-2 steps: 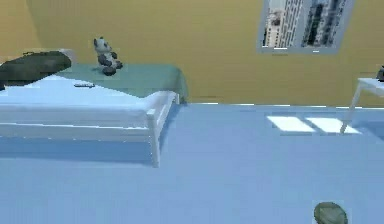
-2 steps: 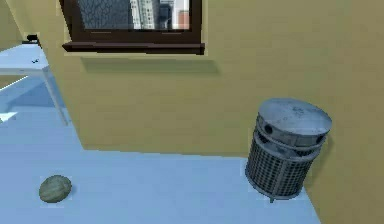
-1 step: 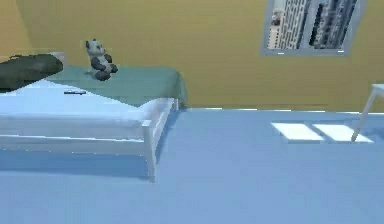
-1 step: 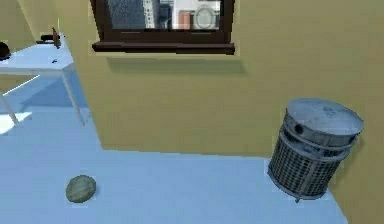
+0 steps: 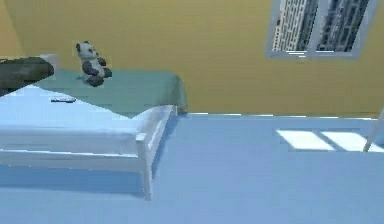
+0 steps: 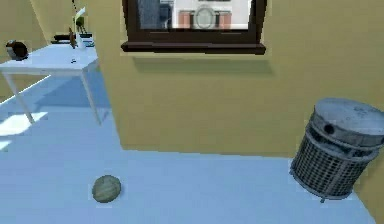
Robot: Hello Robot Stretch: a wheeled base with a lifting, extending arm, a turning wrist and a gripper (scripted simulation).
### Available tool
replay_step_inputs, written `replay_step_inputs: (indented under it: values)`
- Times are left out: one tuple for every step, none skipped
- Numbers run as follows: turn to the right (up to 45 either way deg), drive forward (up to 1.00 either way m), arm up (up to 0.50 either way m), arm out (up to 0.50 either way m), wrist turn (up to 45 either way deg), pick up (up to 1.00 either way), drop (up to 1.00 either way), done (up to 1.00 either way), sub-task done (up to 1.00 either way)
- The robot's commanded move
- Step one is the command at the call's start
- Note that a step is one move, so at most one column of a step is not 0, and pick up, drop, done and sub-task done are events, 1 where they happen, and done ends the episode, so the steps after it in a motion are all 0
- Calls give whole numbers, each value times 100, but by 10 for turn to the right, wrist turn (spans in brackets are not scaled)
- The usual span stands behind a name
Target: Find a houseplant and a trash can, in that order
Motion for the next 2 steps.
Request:
replay_step_inputs:
  values:
    - [390,0,0,0,0,0,0,0,0]
    - [0,100,0,0,0,0,0,0,0]
